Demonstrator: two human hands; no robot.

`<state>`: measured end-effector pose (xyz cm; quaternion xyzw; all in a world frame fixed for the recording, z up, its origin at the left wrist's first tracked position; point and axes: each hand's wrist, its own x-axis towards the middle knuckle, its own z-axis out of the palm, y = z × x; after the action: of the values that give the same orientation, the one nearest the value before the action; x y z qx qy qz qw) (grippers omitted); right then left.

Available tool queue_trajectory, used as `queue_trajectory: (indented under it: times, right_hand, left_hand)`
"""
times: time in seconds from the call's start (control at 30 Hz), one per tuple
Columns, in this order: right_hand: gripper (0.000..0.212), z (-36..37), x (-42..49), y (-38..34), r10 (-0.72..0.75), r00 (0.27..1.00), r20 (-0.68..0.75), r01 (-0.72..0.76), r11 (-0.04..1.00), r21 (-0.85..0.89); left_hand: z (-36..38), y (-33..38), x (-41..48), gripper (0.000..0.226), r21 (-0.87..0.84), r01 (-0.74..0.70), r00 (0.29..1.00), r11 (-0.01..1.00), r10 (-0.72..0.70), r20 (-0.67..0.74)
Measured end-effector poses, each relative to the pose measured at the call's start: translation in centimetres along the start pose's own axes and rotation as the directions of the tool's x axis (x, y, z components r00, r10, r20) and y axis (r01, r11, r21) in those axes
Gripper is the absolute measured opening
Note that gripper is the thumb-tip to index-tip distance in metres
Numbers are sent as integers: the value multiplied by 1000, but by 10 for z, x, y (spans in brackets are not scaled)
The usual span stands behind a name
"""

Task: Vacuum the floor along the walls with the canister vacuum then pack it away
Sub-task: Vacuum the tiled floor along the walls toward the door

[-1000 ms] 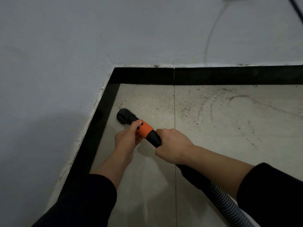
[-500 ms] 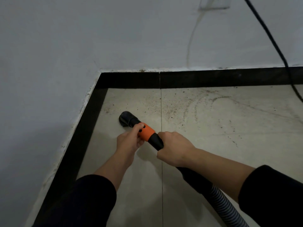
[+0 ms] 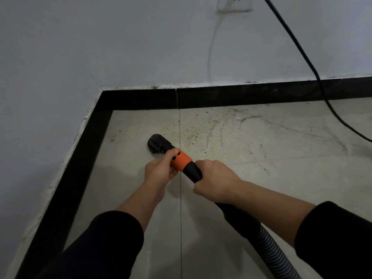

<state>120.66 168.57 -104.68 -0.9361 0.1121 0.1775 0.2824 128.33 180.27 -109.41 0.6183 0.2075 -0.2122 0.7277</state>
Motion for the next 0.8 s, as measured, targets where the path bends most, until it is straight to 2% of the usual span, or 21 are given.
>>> queue_trajectory:
  times: [0.8]
  right_hand:
    - [16,-14,-42,39,102,995,-18,-102,995,-7]
  left_hand:
    - [36,-27,-27,21,45,44,993,998,-49,110]
